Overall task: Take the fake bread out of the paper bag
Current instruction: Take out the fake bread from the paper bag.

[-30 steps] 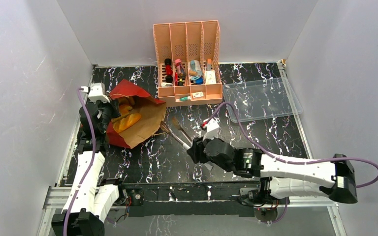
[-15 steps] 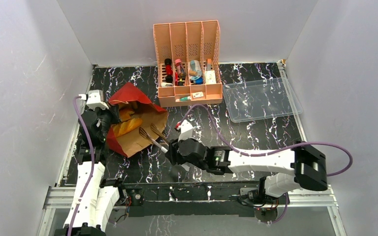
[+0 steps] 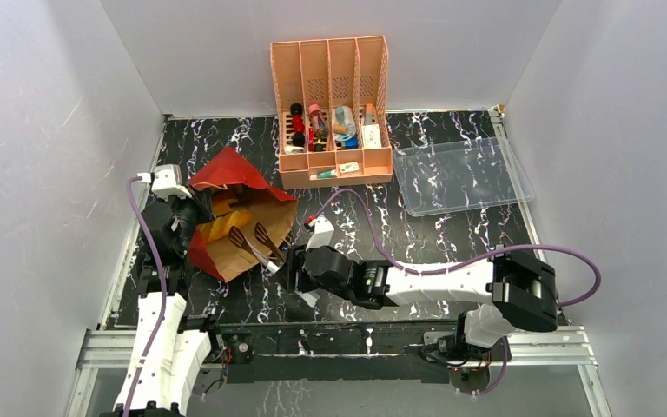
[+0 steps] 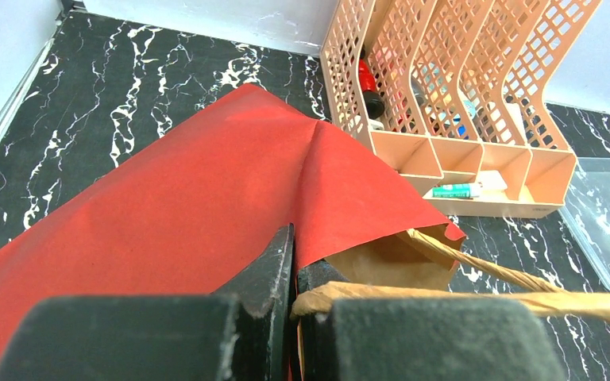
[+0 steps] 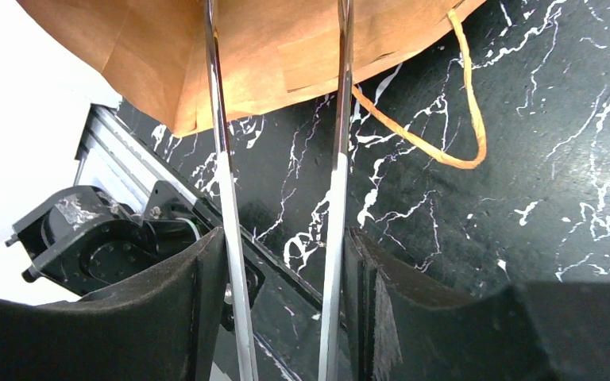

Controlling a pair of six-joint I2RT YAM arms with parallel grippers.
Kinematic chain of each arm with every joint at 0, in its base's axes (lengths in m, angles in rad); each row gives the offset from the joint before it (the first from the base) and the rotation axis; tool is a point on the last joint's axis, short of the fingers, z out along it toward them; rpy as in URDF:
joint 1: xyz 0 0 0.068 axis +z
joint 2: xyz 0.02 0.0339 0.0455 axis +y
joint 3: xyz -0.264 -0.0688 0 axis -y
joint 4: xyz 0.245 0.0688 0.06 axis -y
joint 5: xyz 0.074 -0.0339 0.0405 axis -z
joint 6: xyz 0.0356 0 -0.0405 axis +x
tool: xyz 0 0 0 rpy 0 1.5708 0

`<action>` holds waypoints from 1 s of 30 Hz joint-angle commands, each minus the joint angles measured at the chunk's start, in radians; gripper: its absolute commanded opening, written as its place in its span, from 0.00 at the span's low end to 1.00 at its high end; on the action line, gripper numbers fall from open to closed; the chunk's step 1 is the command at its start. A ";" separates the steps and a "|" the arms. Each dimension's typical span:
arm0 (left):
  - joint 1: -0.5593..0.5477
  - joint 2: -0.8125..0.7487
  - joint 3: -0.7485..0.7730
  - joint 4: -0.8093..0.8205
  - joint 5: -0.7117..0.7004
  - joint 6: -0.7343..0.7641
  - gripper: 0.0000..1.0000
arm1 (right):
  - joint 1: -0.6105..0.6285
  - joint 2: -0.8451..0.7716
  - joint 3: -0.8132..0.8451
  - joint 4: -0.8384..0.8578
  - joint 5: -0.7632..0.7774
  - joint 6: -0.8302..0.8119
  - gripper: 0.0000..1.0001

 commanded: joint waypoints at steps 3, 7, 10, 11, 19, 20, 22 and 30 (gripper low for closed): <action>-0.002 -0.031 -0.002 0.008 0.007 -0.032 0.00 | -0.026 0.056 0.053 0.126 -0.036 0.101 0.47; -0.003 -0.045 -0.015 0.015 0.005 -0.045 0.00 | -0.042 0.098 0.051 0.156 -0.082 0.169 0.47; -0.002 -0.054 -0.027 0.024 0.009 -0.055 0.00 | -0.057 0.124 0.044 0.190 -0.117 0.228 0.48; -0.002 -0.056 -0.030 0.027 0.011 -0.058 0.00 | -0.063 0.131 0.044 0.200 -0.129 0.246 0.48; -0.003 -0.071 -0.046 0.038 0.025 -0.071 0.00 | -0.112 0.188 0.042 0.308 -0.243 0.393 0.47; -0.003 -0.072 -0.046 0.038 0.025 -0.069 0.00 | -0.116 0.194 0.041 0.320 -0.260 0.414 0.47; -0.002 -0.073 -0.045 0.038 0.026 -0.064 0.00 | -0.124 0.205 0.035 0.350 -0.293 0.454 0.46; -0.004 -0.083 -0.049 0.040 0.031 -0.054 0.00 | -0.142 0.239 0.025 0.435 -0.385 0.581 0.45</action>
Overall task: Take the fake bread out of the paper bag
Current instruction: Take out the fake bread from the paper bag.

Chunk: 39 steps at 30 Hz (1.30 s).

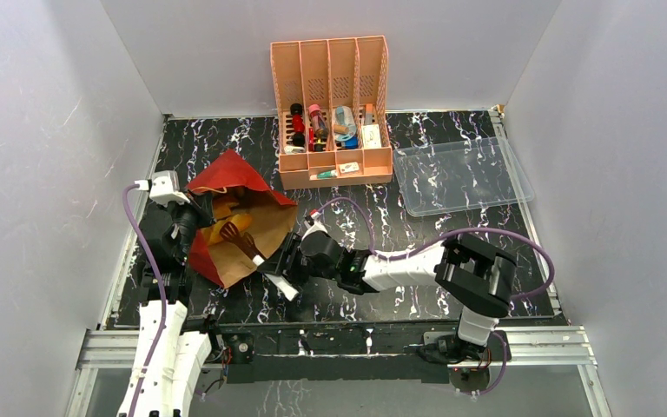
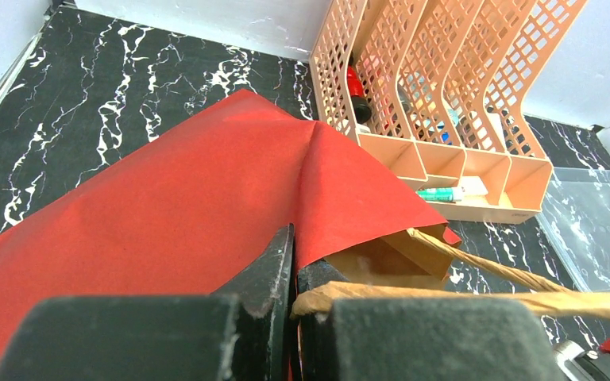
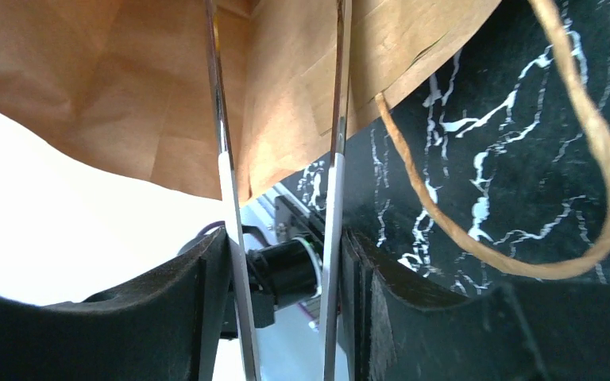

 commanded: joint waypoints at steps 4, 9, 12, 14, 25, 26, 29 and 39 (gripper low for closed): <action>-0.003 -0.024 -0.008 0.034 0.024 0.003 0.00 | -0.006 0.003 0.046 0.087 -0.053 0.104 0.46; -0.003 -0.027 -0.010 0.041 0.026 0.002 0.00 | -0.010 0.001 0.039 0.028 -0.024 0.127 0.46; -0.004 -0.029 -0.008 0.046 0.020 0.008 0.00 | -0.013 -0.006 0.007 0.039 -0.025 0.166 0.45; -0.003 -0.029 -0.012 0.052 0.020 0.009 0.00 | -0.015 -0.001 0.004 0.041 -0.023 0.181 0.45; -0.003 -0.027 -0.022 0.082 0.023 0.002 0.00 | -0.047 0.138 0.061 0.082 -0.047 0.203 0.44; -0.003 -0.025 -0.021 0.085 0.024 0.002 0.00 | -0.050 0.151 0.069 0.087 -0.050 0.201 0.44; -0.004 -0.025 -0.023 0.091 0.027 -0.002 0.00 | -0.061 0.188 0.088 0.109 -0.067 0.195 0.44; -0.005 -0.035 -0.040 0.089 0.033 -0.002 0.00 | -0.088 0.262 0.139 0.135 -0.109 0.180 0.45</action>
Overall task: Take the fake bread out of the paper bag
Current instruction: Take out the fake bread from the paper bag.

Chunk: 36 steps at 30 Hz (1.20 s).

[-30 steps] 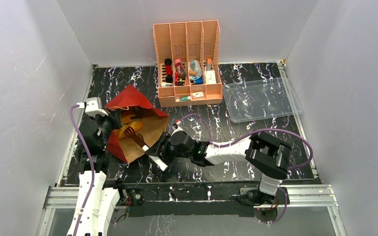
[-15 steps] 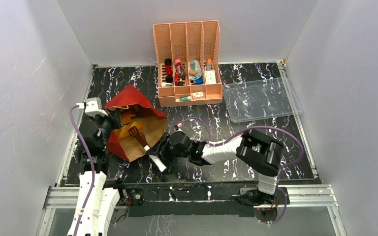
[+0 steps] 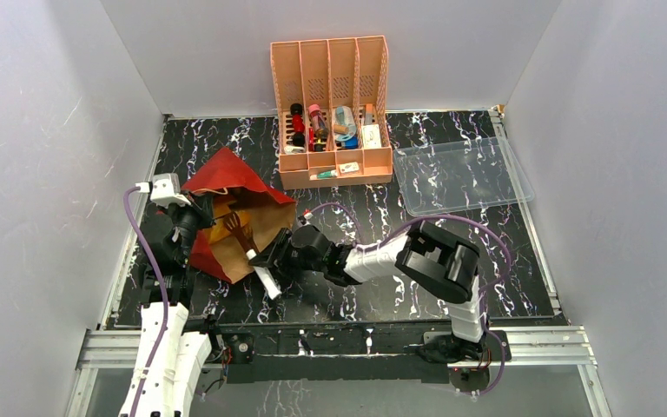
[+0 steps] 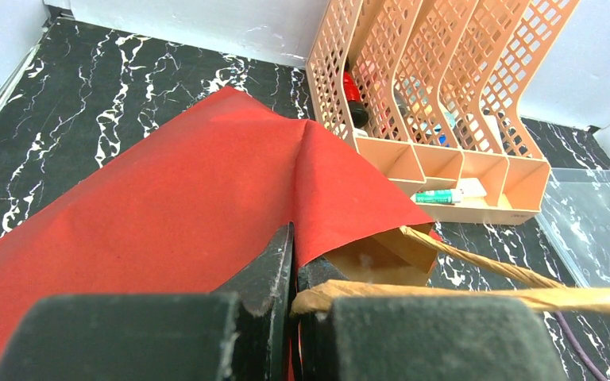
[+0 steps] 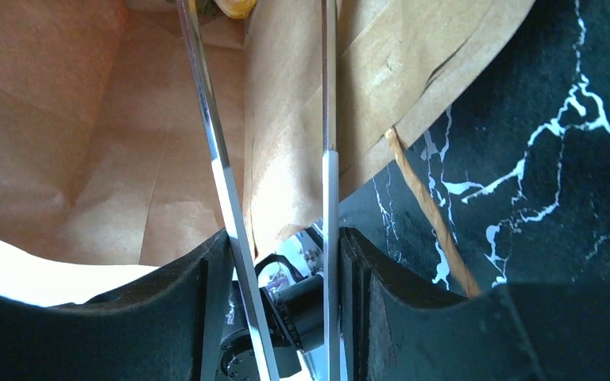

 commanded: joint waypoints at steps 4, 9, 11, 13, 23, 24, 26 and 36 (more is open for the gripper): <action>-0.006 -0.015 -0.005 0.041 0.027 -0.014 0.00 | -0.032 0.060 0.048 0.026 -0.023 0.006 0.40; -0.007 -0.013 -0.006 0.043 0.024 -0.015 0.00 | -0.037 0.063 0.026 0.055 -0.043 0.007 0.04; -0.007 -0.014 -0.009 0.043 0.023 -0.016 0.00 | -0.039 0.059 0.015 0.062 -0.052 0.009 0.00; -0.008 -0.013 -0.012 0.043 0.022 -0.015 0.00 | -0.039 0.052 0.003 0.068 -0.055 0.010 0.00; -0.010 -0.020 -0.014 0.045 0.021 -0.025 0.00 | -0.039 0.044 0.028 0.051 -0.055 -0.037 0.29; -0.010 -0.017 -0.012 0.047 0.022 -0.027 0.00 | -0.039 0.050 0.037 0.046 -0.058 -0.041 0.37; -0.010 -0.015 -0.010 0.048 0.024 -0.029 0.00 | -0.038 0.057 0.051 0.035 -0.060 -0.045 0.42; -0.012 -0.016 -0.009 0.053 0.028 -0.039 0.00 | -0.039 0.080 0.078 0.014 -0.074 -0.044 0.48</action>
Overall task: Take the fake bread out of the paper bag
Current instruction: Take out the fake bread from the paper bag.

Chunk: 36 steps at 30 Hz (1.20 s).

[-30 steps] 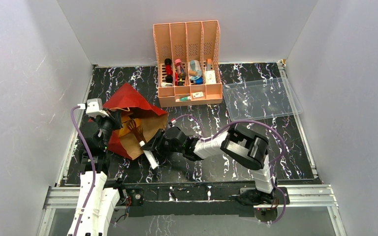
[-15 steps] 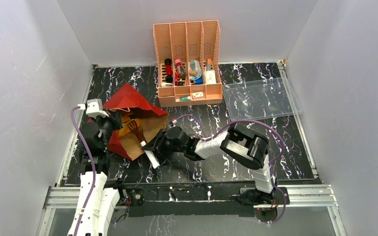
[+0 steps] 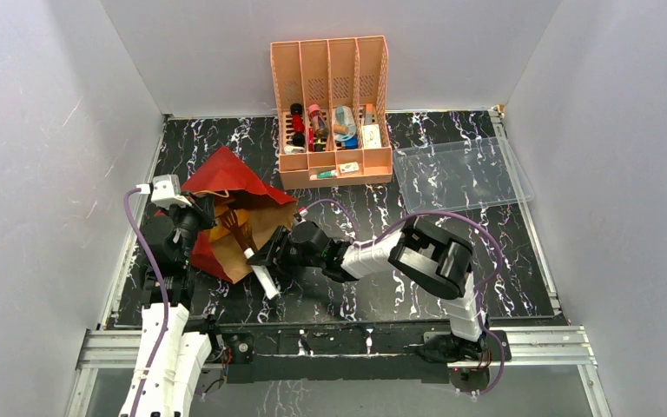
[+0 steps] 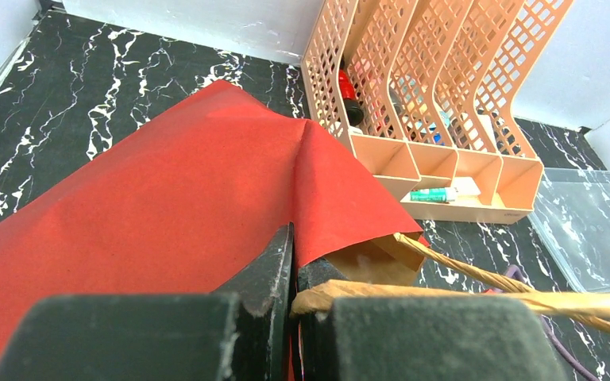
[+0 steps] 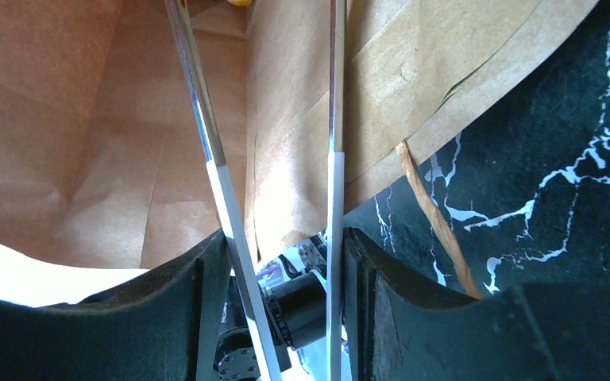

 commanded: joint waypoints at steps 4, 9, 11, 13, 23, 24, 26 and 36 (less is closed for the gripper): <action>-0.008 -0.007 0.004 0.045 0.023 -0.022 0.00 | -0.009 0.028 0.045 -0.031 0.008 0.011 0.43; -0.012 -0.012 0.005 0.042 0.021 -0.017 0.00 | -0.009 0.025 0.040 -0.028 0.003 0.020 0.09; -0.012 -0.014 0.005 0.039 0.018 -0.014 0.00 | -0.009 0.015 0.033 -0.026 0.003 0.020 0.01; -0.011 -0.016 0.003 0.036 0.016 -0.012 0.00 | -0.008 0.000 0.023 -0.025 0.009 0.019 0.00; -0.012 -0.030 0.000 0.025 0.011 -0.019 0.00 | -0.010 -0.017 0.026 -0.021 -0.006 -0.005 0.19; -0.012 -0.031 0.003 0.022 0.012 -0.018 0.00 | -0.009 -0.009 0.035 -0.019 -0.012 -0.008 0.27; -0.011 -0.032 0.011 0.015 0.012 -0.016 0.00 | -0.009 0.006 0.050 -0.017 -0.023 -0.014 0.37; -0.013 -0.033 0.025 0.003 0.016 -0.016 0.00 | -0.009 0.030 0.065 -0.019 -0.033 -0.017 0.50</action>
